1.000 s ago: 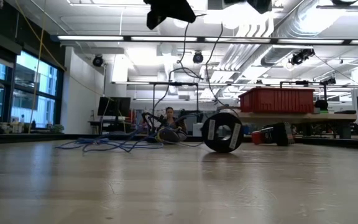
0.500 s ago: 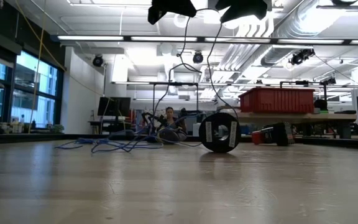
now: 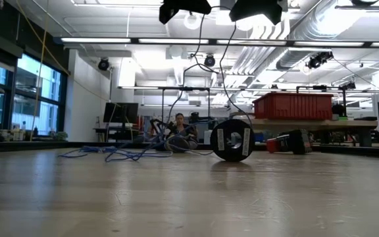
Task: Coil cords
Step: Uncoil the blue wire from the black spool
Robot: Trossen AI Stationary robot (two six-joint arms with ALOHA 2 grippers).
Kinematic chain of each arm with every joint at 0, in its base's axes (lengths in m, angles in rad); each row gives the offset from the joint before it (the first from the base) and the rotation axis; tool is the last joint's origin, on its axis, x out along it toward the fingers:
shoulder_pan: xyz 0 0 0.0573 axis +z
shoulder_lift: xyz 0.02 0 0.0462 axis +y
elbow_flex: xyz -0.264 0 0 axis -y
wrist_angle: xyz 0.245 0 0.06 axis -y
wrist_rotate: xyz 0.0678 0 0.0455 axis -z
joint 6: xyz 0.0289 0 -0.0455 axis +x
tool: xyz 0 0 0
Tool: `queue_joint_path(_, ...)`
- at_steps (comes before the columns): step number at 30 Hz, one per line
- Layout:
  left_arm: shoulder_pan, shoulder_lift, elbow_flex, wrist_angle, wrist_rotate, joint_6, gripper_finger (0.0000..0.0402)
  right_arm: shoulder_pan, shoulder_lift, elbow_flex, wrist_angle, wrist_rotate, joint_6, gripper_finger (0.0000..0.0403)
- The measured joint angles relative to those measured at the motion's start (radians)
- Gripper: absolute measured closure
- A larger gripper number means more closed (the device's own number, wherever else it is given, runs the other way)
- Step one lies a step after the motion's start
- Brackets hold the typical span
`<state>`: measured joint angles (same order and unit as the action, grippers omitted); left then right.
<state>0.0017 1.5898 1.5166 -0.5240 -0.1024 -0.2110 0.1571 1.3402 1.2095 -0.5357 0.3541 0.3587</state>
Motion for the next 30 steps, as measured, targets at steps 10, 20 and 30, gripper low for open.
queue_joint_path(10, 0.003, -0.001, 0.001, -0.088, -0.039, -0.008, 0.0393, 0.013, -0.02, 0.0, -0.002, 0.036, 0.009, 0.0401)
queue_joint_path(20, 0.021, -0.052, 0.001, -0.25, -0.045, -0.012, 0.03, 0.013, -0.151, 0.0, -0.023, 0.113, 0.037, 0.0402)
queue_joint_path(30, 0.015, -0.048, -0.19, -0.074, -0.019, -0.04, 0.0221, 0.014, -0.27, 0.0, -0.025, 0.105, 0.045, 0.0403)
